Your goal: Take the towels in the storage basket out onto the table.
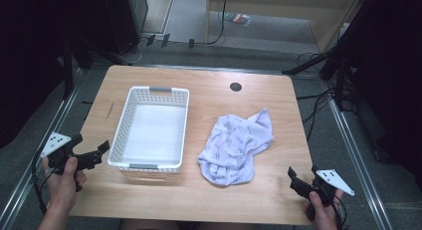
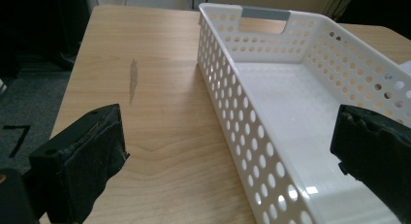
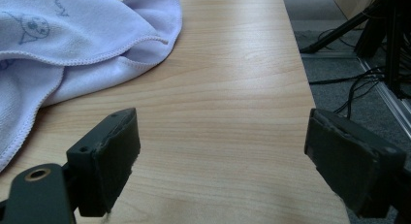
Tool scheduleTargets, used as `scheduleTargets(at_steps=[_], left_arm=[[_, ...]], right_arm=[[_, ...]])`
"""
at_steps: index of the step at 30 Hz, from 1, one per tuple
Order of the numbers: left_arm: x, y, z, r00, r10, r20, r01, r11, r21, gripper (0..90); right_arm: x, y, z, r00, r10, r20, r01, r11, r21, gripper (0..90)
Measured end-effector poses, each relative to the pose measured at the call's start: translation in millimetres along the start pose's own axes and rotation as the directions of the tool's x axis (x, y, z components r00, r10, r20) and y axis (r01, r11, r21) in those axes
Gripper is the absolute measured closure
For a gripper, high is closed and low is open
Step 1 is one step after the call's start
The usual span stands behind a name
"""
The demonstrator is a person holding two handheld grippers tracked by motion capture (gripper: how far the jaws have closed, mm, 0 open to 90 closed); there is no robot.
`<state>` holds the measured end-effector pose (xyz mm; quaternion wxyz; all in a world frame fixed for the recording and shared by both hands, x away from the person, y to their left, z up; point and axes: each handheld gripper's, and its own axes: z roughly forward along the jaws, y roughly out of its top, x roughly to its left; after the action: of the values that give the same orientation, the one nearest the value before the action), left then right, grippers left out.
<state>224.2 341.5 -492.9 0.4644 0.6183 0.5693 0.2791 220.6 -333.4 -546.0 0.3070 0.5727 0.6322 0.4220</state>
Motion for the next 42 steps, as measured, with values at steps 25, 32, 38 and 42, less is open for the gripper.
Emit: scheduleTargets(at_steps=[25, 32, 38, 42], left_arm=[[27.2, -40.0, -0.3, 0.9987, 0.016, -0.048, -0.011, 0.9953, 0.097, 0.0], [30.1, -46.9, -3.1, 0.9975, 0.018, -0.068, -0.011, 0.9945, 0.104, 0.0], [32.5, -53.9, -6.0, 0.9975, 0.027, -0.066, -0.02, 0.9936, 0.111, 0.0], [32.4, -55.0, -4.6, 0.9966, 0.03, -0.076, -0.02, 0.9926, 0.12, 0.0]], right_arm=[[-0.2, -0.1, -0.1, 1.0, 0.0, 0.0, 0.0, 1.0, -0.002, 12.7], [-0.2, 0.0, -0.1, 1.0, 0.0, -0.002, 0.0, 1.0, -0.002, 12.7], [-0.3, 0.0, -0.2, 1.0, 0.001, -0.002, -0.001, 1.0, -0.002, 12.7], [-0.2, -0.1, -0.2, 1.0, 0.0, -0.001, 0.0, 1.0, -0.002, 12.7]])
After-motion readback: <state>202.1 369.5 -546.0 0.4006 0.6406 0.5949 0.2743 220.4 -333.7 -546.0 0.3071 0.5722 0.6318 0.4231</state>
